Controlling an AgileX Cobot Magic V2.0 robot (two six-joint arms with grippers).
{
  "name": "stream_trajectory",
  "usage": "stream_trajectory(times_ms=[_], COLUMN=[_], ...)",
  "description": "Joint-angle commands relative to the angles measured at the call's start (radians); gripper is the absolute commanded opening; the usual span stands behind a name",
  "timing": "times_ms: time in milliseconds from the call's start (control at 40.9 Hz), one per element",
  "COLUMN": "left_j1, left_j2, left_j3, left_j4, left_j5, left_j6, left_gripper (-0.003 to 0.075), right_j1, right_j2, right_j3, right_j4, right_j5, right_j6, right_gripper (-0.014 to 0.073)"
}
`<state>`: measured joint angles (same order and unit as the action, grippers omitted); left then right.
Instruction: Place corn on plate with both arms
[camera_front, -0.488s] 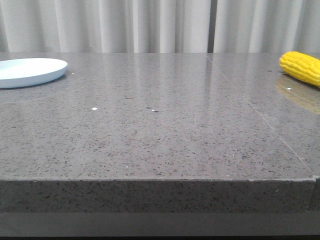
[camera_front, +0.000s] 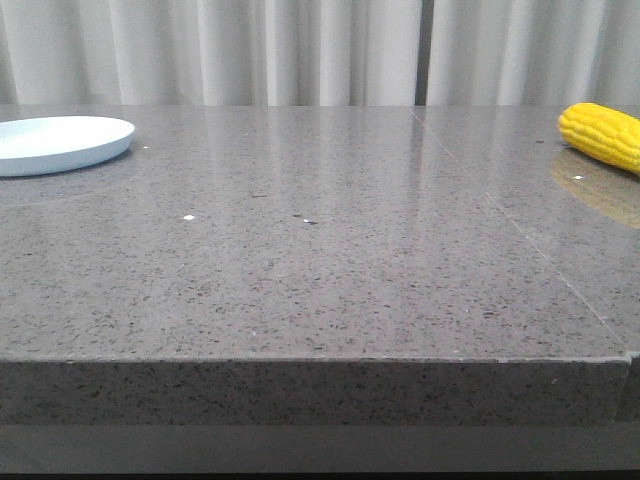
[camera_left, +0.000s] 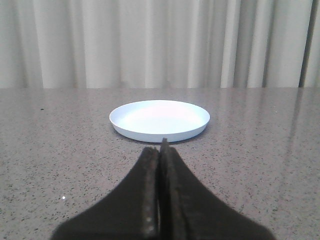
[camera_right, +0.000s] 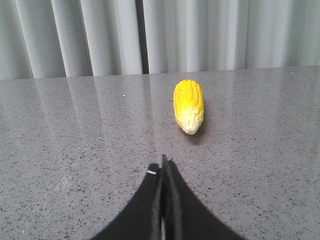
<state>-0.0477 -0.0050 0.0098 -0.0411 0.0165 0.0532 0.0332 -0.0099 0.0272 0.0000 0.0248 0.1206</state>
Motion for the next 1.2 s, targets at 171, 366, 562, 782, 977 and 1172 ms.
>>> stream_trajectory(times_ms=[171,366,562,782,977,1172], left_j1=[0.004,0.004,0.004,0.004,0.004,0.004], left_j2=[-0.018,-0.011,0.069,0.312,0.504,0.586], left_j3=[0.019,-0.097,-0.34,-0.685,-0.885,-0.894], left_j4=[-0.009,-0.009,-0.001,-0.001,-0.001,-0.013], left_j5=[-0.141,-0.135,-0.024,0.266,0.515,0.551], left_j6=[0.0,0.0,0.0,0.0,0.0,0.0], left_gripper=[-0.002,-0.002,-0.002,-0.002,-0.002,-0.002], right_j1=[-0.001,-0.001,-0.001,-0.001,-0.001,-0.001], right_j2=[-0.018,-0.016,0.083,0.323,0.504,0.619], right_j3=[-0.024,-0.176,-0.405,-0.675,-0.839,-0.845], right_j4=[0.0,-0.011,-0.062,0.048,0.03,0.03], right_j5=[-0.164,-0.015,0.161,0.318,0.477,0.497], right_j6=[-0.002,-0.034,-0.054,-0.043,-0.043,-0.043], right_gripper=[-0.0087,-0.0087,-0.0087,-0.0087,-0.0087,-0.0087])
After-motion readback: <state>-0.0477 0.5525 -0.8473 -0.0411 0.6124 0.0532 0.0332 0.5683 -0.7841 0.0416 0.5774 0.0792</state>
